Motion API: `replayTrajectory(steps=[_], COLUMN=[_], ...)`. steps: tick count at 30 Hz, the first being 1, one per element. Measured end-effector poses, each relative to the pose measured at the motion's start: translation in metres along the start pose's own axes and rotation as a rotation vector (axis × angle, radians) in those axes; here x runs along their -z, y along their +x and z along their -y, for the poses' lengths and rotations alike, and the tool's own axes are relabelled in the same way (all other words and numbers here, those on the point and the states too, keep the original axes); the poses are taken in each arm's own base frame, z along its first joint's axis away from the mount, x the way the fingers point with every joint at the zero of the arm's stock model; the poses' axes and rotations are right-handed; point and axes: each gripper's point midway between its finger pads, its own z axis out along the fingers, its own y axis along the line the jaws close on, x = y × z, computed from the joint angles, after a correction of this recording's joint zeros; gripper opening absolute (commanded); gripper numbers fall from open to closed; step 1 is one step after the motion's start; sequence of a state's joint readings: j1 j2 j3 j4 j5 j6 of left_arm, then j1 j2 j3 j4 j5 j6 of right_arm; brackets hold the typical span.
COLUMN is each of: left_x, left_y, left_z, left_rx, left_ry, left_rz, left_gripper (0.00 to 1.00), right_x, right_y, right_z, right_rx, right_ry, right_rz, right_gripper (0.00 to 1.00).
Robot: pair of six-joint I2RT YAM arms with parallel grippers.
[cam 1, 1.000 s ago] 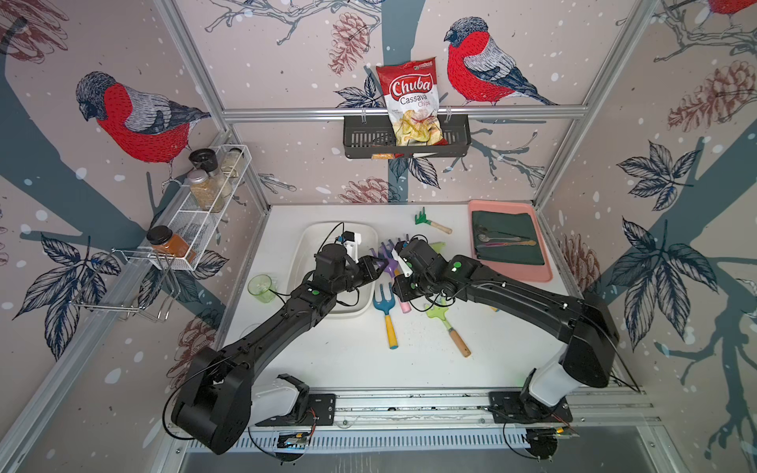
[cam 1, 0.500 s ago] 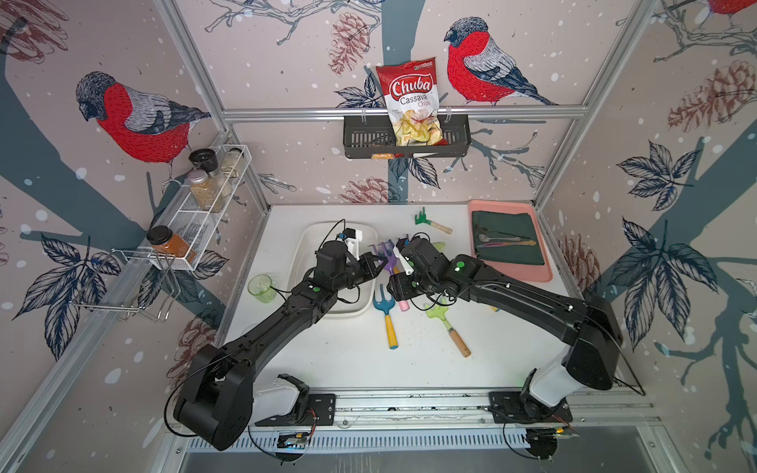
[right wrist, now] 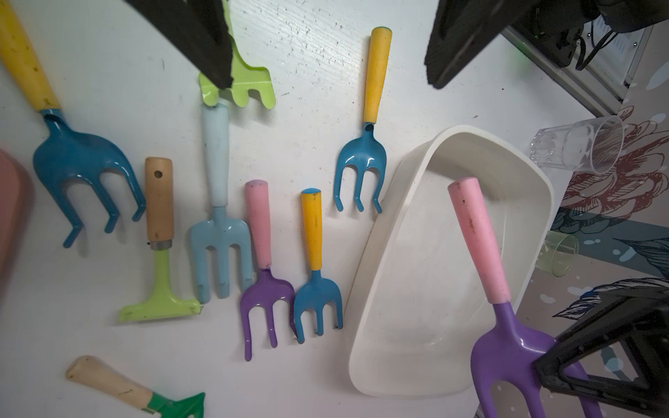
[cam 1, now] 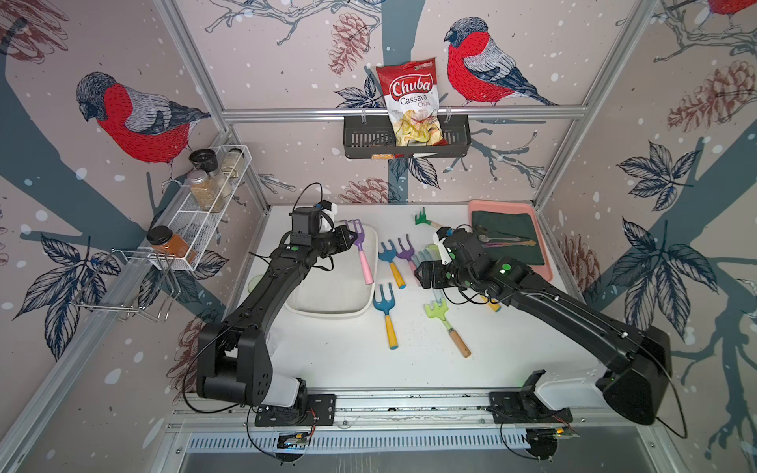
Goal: Put the rake into the storage box
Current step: Place the rake in the storage box.
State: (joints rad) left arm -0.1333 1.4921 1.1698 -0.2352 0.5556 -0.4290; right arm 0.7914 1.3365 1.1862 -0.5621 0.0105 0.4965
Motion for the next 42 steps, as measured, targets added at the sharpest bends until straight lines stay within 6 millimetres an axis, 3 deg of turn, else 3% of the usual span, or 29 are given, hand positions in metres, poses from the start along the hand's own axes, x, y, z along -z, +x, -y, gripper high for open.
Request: replayTrajectory(steps=[4, 13, 26, 32, 42], left_x=[-0.024, -0.056, -0.080, -0.090, -0.099], left_y=[0.017, 0.049, 0.072, 0.073, 0.082], left_z=[-0.024, -0.047, -0.082, -0.087, -0.098], left_rx=[-0.009, -0.020, 0.028, 0.028, 0.052], left_ry=[0.005, 0.076, 0.118, 0.142, 0.155], left_rz=[-0.132, -0.285, -0.369, -0.383, -0.410], left_gripper=[0.00, 0.01, 0.01, 0.02, 0.16], right_x=[0.001, 0.001, -0.004, -0.007, -0.008], right_y=[0.000, 0.011, 0.017, 0.019, 0.018], right_z=[0.015, 0.032, 0.043, 0.044, 0.044], right_rx=[-0.021, -0.025, -0.030, -0.019, -0.017], right_ry=[0.024, 0.046, 0.065, 0.067, 0.068], right_rz=[0.005, -0.012, -0.032, -0.041, -0.041], right_gripper=[0.85, 0.85, 0.85, 0.85, 0.85])
